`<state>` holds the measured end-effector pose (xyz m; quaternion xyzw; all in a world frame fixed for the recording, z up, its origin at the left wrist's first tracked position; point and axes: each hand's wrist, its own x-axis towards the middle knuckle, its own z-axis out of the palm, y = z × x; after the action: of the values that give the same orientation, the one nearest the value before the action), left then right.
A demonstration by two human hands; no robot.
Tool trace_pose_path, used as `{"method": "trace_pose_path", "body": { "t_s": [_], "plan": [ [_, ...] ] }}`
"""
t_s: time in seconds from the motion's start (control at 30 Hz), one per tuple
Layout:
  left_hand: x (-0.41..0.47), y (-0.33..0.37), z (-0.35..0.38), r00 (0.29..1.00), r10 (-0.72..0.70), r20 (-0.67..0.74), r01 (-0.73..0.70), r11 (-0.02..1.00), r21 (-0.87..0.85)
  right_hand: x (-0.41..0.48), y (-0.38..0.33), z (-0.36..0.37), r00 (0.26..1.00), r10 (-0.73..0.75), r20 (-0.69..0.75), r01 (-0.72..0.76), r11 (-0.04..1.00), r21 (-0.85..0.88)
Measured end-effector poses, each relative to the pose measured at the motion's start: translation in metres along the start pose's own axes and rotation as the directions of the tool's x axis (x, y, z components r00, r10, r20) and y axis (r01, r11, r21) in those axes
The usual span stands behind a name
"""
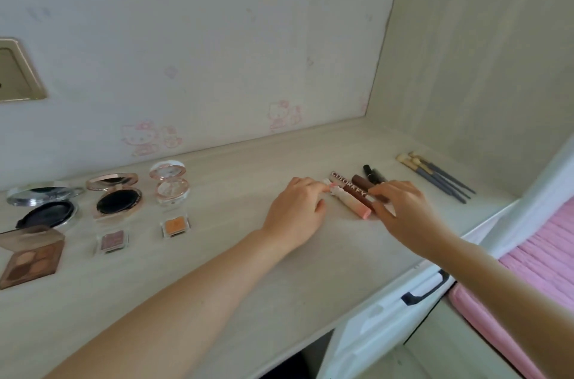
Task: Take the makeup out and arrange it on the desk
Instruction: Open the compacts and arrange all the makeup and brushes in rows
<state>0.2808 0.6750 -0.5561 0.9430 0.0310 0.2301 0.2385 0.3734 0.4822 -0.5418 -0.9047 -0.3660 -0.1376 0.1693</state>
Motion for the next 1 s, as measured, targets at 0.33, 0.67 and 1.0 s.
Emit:
{"method": "trace_pose_path", "body": {
  "t_s": [0.33, 0.67, 1.0],
  "plan": [
    [0.08, 0.024, 0.039, 0.977, -0.023, 0.214, 0.028, 0.999, -0.021, 0.022, 0.046, 0.014, 0.993, 0.115, 0.041, -0.111, 0.99, -0.082],
    [0.098, 0.025, 0.059, 0.942, -0.157, 0.298, 0.155, 0.987, 0.029, 0.021, 0.05, 0.018, 0.992, 0.097, 0.079, -0.089, 0.991, -0.101],
    [0.084, 0.033, 0.023, 0.986, 0.028, 0.164, -0.041, 0.996, 0.078, 0.019, 0.021, -0.009, 0.994, 0.093, -0.059, -0.093, 0.996, 0.008]
  ]
}}
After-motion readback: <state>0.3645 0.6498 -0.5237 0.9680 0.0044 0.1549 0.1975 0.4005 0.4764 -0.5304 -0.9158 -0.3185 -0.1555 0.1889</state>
